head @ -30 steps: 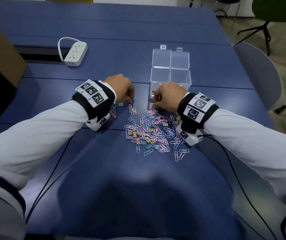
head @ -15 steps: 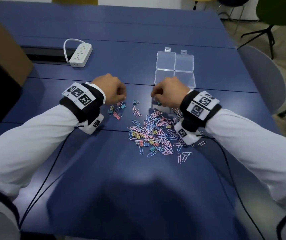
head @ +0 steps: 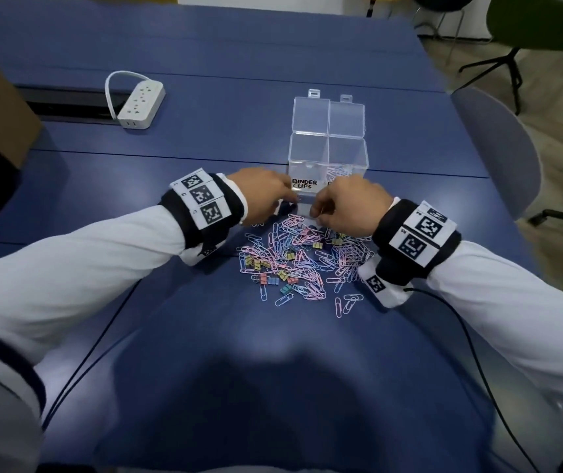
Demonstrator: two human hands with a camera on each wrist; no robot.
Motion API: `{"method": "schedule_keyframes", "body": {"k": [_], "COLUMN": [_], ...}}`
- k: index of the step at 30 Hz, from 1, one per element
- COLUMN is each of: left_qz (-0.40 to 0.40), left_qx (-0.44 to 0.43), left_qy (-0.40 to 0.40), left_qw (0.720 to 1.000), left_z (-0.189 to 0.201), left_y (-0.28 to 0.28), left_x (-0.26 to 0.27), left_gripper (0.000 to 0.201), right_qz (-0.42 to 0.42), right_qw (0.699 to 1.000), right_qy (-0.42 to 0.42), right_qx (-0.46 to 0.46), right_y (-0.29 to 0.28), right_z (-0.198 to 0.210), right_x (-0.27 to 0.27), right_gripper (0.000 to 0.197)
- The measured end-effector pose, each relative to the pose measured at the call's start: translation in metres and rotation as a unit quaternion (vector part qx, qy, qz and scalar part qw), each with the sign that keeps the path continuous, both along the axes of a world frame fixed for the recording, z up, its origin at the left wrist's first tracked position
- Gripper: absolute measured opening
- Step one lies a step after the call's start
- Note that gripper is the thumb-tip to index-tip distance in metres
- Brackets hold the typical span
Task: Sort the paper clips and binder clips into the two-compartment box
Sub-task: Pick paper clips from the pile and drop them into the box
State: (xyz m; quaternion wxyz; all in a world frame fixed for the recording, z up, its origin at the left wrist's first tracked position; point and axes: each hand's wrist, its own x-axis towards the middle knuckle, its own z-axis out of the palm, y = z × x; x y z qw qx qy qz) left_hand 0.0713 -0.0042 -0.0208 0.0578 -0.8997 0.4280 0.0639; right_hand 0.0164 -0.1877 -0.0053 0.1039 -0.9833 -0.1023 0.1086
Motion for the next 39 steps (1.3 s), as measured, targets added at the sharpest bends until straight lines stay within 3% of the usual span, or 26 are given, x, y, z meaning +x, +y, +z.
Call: {"method": "schedule_keyframes", "body": {"k": [4, 10, 15, 20, 25, 28, 33, 39], "left_qz": [-0.006, 0.015, 0.048, 0.095, 0.128, 0.118, 0.089, 0.092], "left_qx": [-0.038, 0.029, -0.015, 0.003, -0.024, -0.052, 0.000, -0.021], "left_qy": [-0.015, -0.002, 0.000, 0.001, -0.009, 0.034, 0.092, 0.109], "left_qw": [0.999, 0.999, 0.999, 0.995, 0.991, 0.991, 0.992, 0.990], "left_z": [0.006, 0.003, 0.005, 0.009, 0.015, 0.013, 0.007, 0.002], "left_y": [0.002, -0.004, 0.033, 0.068, 0.068, 0.055, 0.039, 0.037], "left_x": [-0.003, 0.004, 0.003, 0.001, -0.006, -0.015, -0.018, -0.020], "left_gripper": [0.044, 0.040, 0.031, 0.031, 0.031, 0.039, 0.041, 0.039], "right_qz": [-0.005, -0.012, 0.017, 0.059, 0.125, 0.146, 0.145, 0.119], "right_qw": [1.000, 1.000, 0.997, 0.994, 0.992, 0.989, 0.989, 0.993], "right_qy": [-0.004, -0.001, 0.034, 0.011, 0.022, 0.027, 0.012, 0.012], "right_qx": [0.013, 0.026, 0.070, 0.086, 0.023, -0.011, -0.011, 0.026], "right_y": [-0.002, -0.001, -0.004, 0.015, 0.038, 0.043, 0.049, 0.042], "right_z": [0.003, 0.002, -0.004, -0.003, -0.005, -0.006, -0.010, -0.007], "right_x": [0.002, 0.002, 0.004, 0.011, 0.016, 0.015, 0.005, 0.002], "right_gripper": [0.009, 0.009, 0.017, 0.021, 0.035, 0.040, 0.029, 0.018]}}
